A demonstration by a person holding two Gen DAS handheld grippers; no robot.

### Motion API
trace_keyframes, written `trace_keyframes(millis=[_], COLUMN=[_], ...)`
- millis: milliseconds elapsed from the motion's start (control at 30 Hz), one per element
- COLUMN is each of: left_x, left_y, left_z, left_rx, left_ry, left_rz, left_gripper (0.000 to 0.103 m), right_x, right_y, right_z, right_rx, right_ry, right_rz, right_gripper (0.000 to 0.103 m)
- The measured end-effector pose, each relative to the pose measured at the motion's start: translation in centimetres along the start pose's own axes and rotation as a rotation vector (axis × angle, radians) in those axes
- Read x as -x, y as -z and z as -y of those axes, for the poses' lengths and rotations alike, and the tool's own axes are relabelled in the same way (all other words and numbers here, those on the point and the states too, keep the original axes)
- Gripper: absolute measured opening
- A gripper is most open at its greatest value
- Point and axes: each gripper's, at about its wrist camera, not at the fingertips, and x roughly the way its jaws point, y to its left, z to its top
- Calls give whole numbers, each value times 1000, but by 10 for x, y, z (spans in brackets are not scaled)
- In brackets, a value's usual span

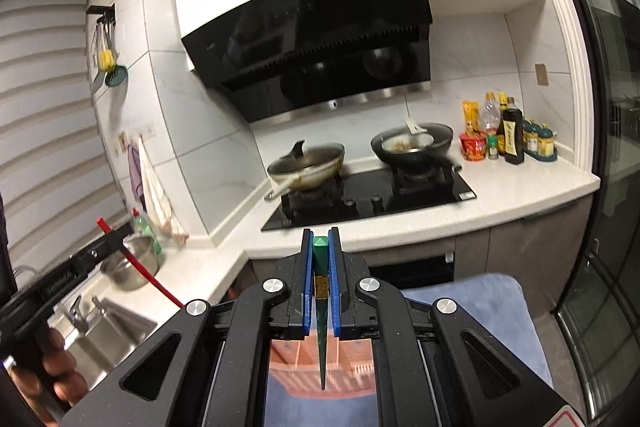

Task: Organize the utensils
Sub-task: 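Lift both chopsticks and carry them over the pink basket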

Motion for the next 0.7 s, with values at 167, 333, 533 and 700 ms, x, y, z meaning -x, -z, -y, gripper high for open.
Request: trace_keyframes(millis=[167, 333, 533, 700], left_x=[-35, -71, -100, -116], left_y=[6, 27, 59, 74], left_z=[-1, -4, -8, -12], left_rx=[2, 3, 6, 16], left_ry=[-6, -19, -30, -36], left_rz=[-30, -85, -162, -210], left_gripper=[7, 7, 7, 7], right_x=[-42, -81, -112, -127], right_y=[3, 23, 52, 73], right_z=[3, 12, 24, 29], right_rx=[-29, -46, -76, -76], right_ry=[-15, -16, -21, -7], right_rz=[-33, -93, -182, -227], right_gripper=[7, 7, 7, 7])
